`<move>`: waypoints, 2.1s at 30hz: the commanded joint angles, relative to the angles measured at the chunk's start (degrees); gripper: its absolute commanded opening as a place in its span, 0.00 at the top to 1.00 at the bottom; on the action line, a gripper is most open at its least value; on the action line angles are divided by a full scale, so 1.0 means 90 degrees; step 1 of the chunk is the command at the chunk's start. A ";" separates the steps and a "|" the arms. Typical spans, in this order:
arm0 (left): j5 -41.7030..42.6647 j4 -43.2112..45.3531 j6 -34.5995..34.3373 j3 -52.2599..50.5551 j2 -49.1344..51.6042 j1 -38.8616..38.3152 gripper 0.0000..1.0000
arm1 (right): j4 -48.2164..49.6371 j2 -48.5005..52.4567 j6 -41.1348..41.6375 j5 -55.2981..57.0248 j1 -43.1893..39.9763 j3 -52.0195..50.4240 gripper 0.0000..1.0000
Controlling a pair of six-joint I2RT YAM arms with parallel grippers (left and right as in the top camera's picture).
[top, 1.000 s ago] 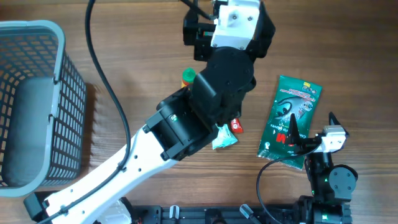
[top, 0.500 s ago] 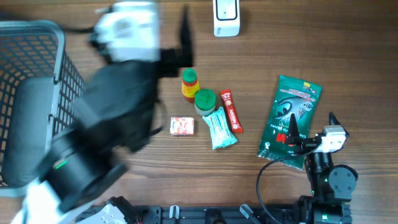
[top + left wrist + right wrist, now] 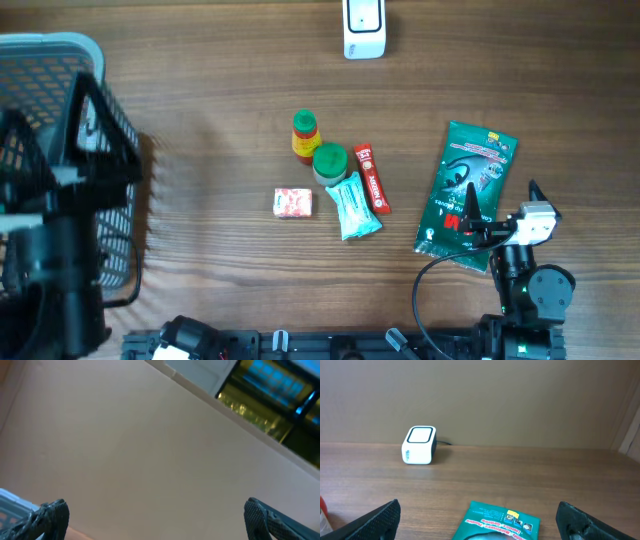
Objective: Scan the item barcode
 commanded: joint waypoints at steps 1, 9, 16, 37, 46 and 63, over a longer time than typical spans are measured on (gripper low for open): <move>0.0406 0.0452 -0.0352 -0.0996 -0.1025 0.0469 0.00 | 0.0019 -0.0012 0.0049 0.0061 0.0022 -0.0007 0.00; 0.0396 0.0945 -0.1207 -0.1848 -0.2531 0.1328 0.00 | 0.0019 -0.0012 0.0046 0.0061 0.0022 -0.0007 0.00; 0.0231 0.0986 -0.1207 -0.1848 -0.2832 0.2475 0.00 | 0.0022 -0.0012 0.0049 0.0061 0.0022 -0.0007 0.00; 0.1098 0.0189 -0.2011 -0.1970 -0.3230 0.3577 0.00 | 0.0146 0.0141 0.5319 -0.2382 0.0022 0.0007 0.00; 0.1093 0.0228 -0.2912 -0.2684 -0.4464 0.3475 0.00 | 0.1885 0.0245 0.7383 -0.4068 0.0022 0.0034 0.01; 0.1015 0.0313 -0.3177 -0.2934 -0.4476 0.3016 0.00 | -0.4653 0.4218 0.4252 -0.1627 0.0024 0.5962 0.00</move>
